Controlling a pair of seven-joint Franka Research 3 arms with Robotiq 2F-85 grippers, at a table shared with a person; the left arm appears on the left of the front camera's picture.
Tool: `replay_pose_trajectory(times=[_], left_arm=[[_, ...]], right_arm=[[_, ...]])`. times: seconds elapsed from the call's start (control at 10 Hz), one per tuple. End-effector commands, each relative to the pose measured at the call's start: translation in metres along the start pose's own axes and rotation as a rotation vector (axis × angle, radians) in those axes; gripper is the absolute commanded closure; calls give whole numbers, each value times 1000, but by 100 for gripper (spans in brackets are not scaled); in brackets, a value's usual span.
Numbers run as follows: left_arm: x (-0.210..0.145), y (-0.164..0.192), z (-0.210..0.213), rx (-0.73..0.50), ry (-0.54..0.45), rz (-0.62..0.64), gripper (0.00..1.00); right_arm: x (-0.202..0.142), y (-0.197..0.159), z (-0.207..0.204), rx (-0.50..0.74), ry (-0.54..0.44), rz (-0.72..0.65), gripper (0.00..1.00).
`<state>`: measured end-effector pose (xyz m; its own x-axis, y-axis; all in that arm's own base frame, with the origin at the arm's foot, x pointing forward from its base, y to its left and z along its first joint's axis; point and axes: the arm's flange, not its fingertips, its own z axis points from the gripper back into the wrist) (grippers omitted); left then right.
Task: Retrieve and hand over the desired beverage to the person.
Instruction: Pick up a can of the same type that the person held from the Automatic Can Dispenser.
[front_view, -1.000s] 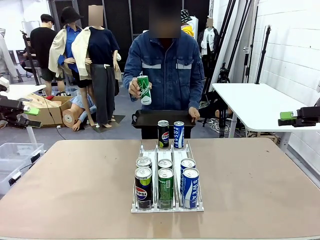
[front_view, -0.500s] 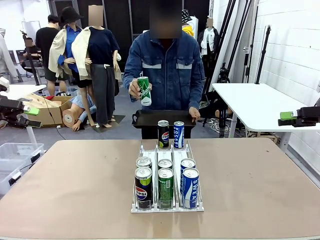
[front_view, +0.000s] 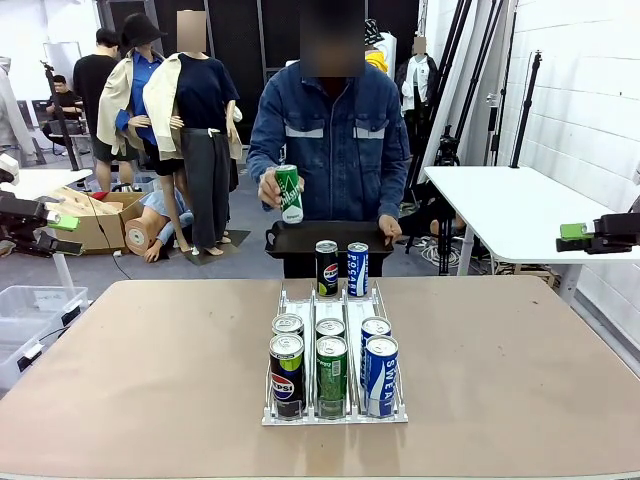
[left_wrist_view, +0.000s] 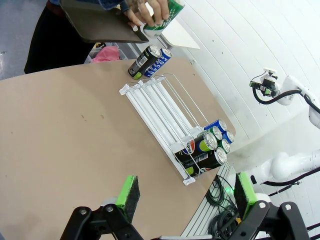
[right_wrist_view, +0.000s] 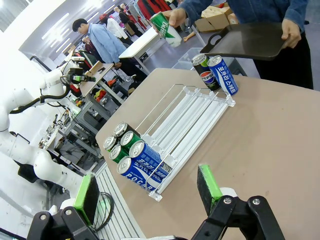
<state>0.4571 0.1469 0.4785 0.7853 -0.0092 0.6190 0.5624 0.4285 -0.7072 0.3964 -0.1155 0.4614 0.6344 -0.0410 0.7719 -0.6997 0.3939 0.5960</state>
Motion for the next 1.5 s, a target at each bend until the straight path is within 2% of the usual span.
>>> replay_pose_trajectory(times=[0.0,1.4], left_arm=[[1,-1,1,7,-3,7,0],[1,-4,-3,-4,-3,-5,0]], right_arm=[[0,0,1,1,9,-3,0],[0,0,1,1,9,-3,0]])
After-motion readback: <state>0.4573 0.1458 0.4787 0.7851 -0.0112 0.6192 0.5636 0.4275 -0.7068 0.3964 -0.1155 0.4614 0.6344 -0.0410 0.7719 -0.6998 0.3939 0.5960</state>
